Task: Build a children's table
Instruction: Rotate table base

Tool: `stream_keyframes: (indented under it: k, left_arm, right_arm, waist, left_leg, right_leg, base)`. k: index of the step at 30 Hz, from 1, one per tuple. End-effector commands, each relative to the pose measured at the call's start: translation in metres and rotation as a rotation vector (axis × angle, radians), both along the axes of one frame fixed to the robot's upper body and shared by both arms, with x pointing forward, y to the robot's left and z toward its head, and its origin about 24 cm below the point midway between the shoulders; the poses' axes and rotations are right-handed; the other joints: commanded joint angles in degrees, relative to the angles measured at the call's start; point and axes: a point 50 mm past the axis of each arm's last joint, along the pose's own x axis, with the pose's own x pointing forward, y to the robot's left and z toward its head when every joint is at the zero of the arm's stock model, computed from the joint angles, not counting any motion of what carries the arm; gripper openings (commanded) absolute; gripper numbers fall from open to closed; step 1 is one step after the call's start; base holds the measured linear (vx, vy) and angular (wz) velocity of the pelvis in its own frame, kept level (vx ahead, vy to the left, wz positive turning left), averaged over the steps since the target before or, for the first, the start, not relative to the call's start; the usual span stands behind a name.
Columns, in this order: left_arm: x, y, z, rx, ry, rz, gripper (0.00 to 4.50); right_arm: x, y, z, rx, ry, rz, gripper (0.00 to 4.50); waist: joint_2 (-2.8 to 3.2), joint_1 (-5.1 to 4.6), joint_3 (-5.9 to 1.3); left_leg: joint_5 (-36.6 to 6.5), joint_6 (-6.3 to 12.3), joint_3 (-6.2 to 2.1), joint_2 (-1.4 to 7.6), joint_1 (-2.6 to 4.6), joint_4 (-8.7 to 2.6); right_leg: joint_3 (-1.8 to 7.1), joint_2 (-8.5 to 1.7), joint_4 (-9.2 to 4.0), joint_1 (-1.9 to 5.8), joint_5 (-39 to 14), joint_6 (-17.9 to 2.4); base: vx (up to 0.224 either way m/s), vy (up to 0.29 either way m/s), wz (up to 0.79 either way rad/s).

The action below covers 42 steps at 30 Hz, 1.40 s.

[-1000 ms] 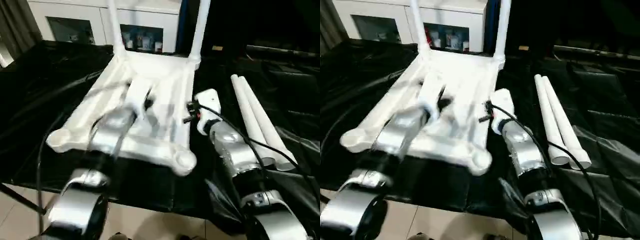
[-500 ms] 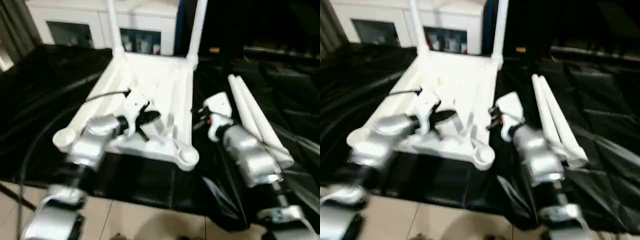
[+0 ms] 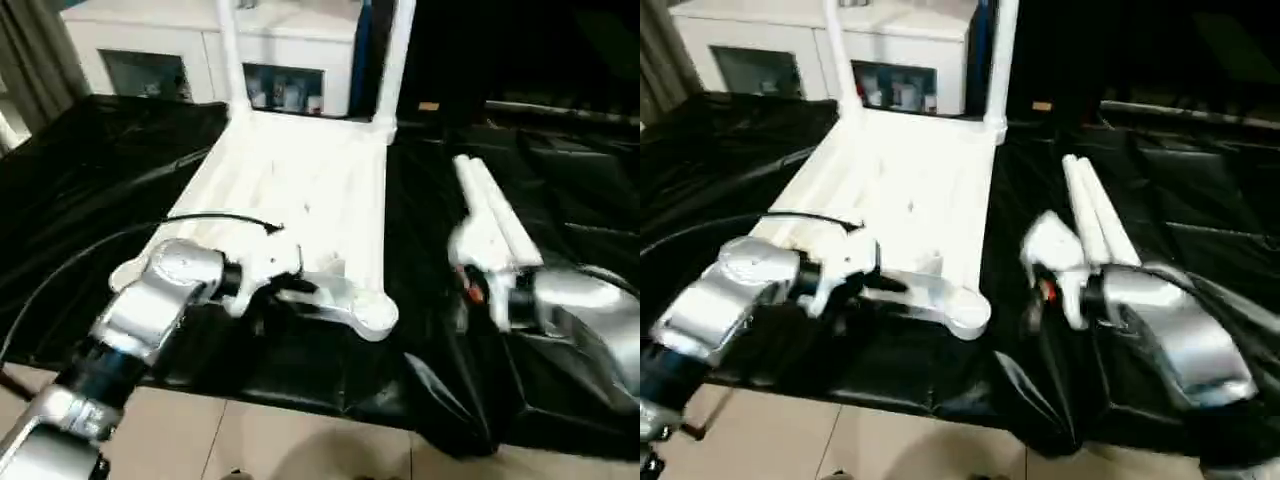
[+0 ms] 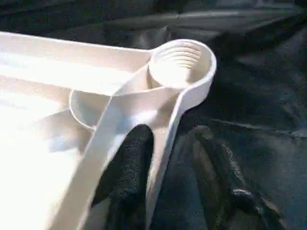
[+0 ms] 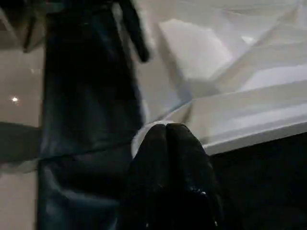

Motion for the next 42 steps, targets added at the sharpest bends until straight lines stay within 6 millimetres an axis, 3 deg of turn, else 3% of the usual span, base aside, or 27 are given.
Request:
stream_keyframes:
  k: [1,2,5,7,9,12,15,18,24,25,26,29,31,34,39,42]
  left_arm:
    - [0.002,0.001,0.000,0.041,0.001,-0.024,1.74]
    - [0.001,0.002,-0.002,0.053,0.017,-0.036,1.74]
    - [0.001,0.005,-0.009,0.089,0.076,-0.064,1.74]
    - [0.003,0.005,-0.011,0.101,0.076,-0.073,1.74]
    - [0.006,0.005,-0.011,0.099,0.057,-0.054,1.74]
    - [0.020,0.005,-0.015,0.123,-0.019,0.014,1.74]
    - [0.026,0.004,-0.016,0.120,-0.059,0.053,1.74]
    - [0.027,0.001,-0.015,0.095,-0.056,0.047,1.74]
    - [0.026,-0.003,-0.012,0.054,-0.023,-0.004,1.74]
    - [0.026,-0.004,-0.011,0.034,-0.002,-0.012,1.91]
    - [0.027,-0.005,-0.010,0.020,0.000,-0.010,2.08]
    - [0.030,-0.008,-0.009,0.013,-0.014,-0.007,2.19]
    - [0.033,-0.009,-0.009,0.026,-0.047,0.002,2.47]
    - [0.037,-0.009,-0.013,0.047,-0.061,0.019,2.61]
    - [0.041,-0.011,-0.022,0.057,-0.039,0.029,3.06]
    - [0.041,-0.010,-0.030,0.054,0.029,0.036,3.32]
  right_arm:
    - [-0.006,0.003,0.001,-0.016,0.025,0.045,0.00]
    - [-0.007,0.003,0.001,-0.028,0.031,0.049,0.00]
    - [-0.006,0.003,0.001,-0.053,0.026,0.036,0.00]
    - [-0.005,0.002,0.001,-0.058,0.026,0.034,0.00]
    - [-0.005,0.002,0.001,-0.065,0.021,0.033,0.00]
    - [-0.006,0.003,0.003,-0.065,0.025,0.040,0.00]
    - [-0.009,0.005,0.002,-0.064,0.039,0.055,0.00]
    - [-0.010,0.006,0.002,-0.066,0.043,0.057,0.00]
    - [-0.012,0.003,0.000,-0.074,0.058,0.061,0.00]
    - [-0.013,0.003,0.000,-0.064,0.074,0.058,0.00]
    - [-0.013,0.003,0.001,-0.055,0.080,0.053,0.37]
    - [-0.012,0.004,0.003,-0.040,0.091,0.048,0.37]
    - [-0.013,0.004,0.003,-0.042,0.097,0.058,0.75]
    - [-0.013,0.004,0.003,-0.044,0.094,0.061,0.85]
    - [-0.012,0.004,0.002,-0.060,0.088,0.052,1.28]
    - [-0.011,0.002,0.002,-0.079,0.068,0.037,1.32]
  waist:
    - [0.00,0.18,-3.53]
    - [0.31,0.13,-3.40]
    - [0.45,-0.38,-3.35]
    - [0.69,-0.20,-3.49]
    - [0.55,-0.07,-3.62]
    - [0.66,0.32,-3.63]
    - [0.59,0.65,-3.75]
    - [0.64,0.71,-3.79]
    - [0.76,1.00,-4.09]
    - [0.74,1.11,-4.15]
    - [0.77,1.25,-4.24]
    - [0.72,1.69,-4.36]
    - [0.70,1.84,-4.44]
    - [0.71,1.91,-4.50]
    - [0.78,1.99,-4.34]
    - [0.80,2.06,-4.29]
  left_leg:
    - [-14.82,2.84,-0.04,0.20,-0.01,-3.78]
    - [-15.68,3.16,-0.14,0.37,0.25,-3.90]
    - [-18.25,2.81,-0.36,0.47,0.82,-3.89]
    - [-17.64,2.79,-0.38,0.46,0.87,-3.96]
    - [-17.05,2.83,-0.42,0.56,0.60,-4.06]
    - [-16.83,3.15,-0.23,0.55,0.97,-3.94]
    - [-16.17,2.81,-0.48,0.72,0.33,-4.12]
    - [-15.99,2.62,-0.50,0.70,0.40,-4.08]
    - [-13.49,2.90,-0.50,1.15,0.07,-4.26]
    - [-12.92,3.01,-0.49,1.21,-0.02,-4.28]
    - [-12.08,3.25,-0.46,1.21,-0.06,-4.27]
    - [-10.60,3.31,-0.41,1.43,-0.17,-4.20]
    - [-10.01,3.34,-0.36,1.28,-0.19,-4.01]
    - [-8.69,3.65,-0.29,1.26,-0.31,-3.97]
    - [-10.43,3.24,-0.21,1.01,-0.15,-4.00]
    - [-10.90,2.92,-0.19,0.90,0.00,-4.00]
  right_leg:
    - [1.60,-3.05,-6.74,3.60,-35.04,3.22]
    - [1.39,-3.01,-7.01,3.43,-34.27,2.46]
    - [0.65,-3.32,-7.41,3.57,-34.07,1.39]
    - [0.86,-3.35,-7.08,3.55,-32.17,0.50]
    - [0.99,-3.35,-6.72,3.74,-30.50,-0.21]
    - [1.08,-3.31,-6.82,3.51,-29.44,-1.06]
    - [1.07,-3.52,-6.36,4.22,-28.79,-0.60]
    - [1.05,-3.64,-6.44,4.13,-29.21,-0.48]
    - [1.76,-3.84,-5.49,4.36,-24.25,-3.04]
    - [1.91,-3.94,-5.24,4.46,-23.13,-3.69]
    - [2.02,-3.88,-5.03,4.53,-21.74,-4.38]
    - [2.39,-3.98,-4.35,4.59,-18.25,-6.20]
    - [2.47,-3.89,-4.08,4.64,-17.51,-6.52]
    - [2.56,-3.81,-3.96,4.72,-16.11,-6.53]
    - [2.28,-3.81,-4.72,4.74,-20.62,-4.72]
    - [2.17,-3.82,-5.00,4.65,-22.31,-3.92]
  base:
    - [0.000,0.000,0.00]
    - [0.000,0.000,0.00]
    - [0.000,0.000,0.00]
    - [0.000,0.000,0.00]
    - [0.000,0.000,0.00]
    - [0.000,0.000,0.00]
    - [0.000,0.000,0.00]
    - [0.000,0.000,0.00]
    - [0.000,0.000,0.00]
    - [0.000,0.000,0.00]
    - [0.000,0.000,0.00]
    - [0.000,0.000,0.00]
    - [0.000,0.000,0.00]
    - [0.000,0.000,0.00]
    - [0.000,0.000,0.00]
    - [0.000,0.000,0.00]
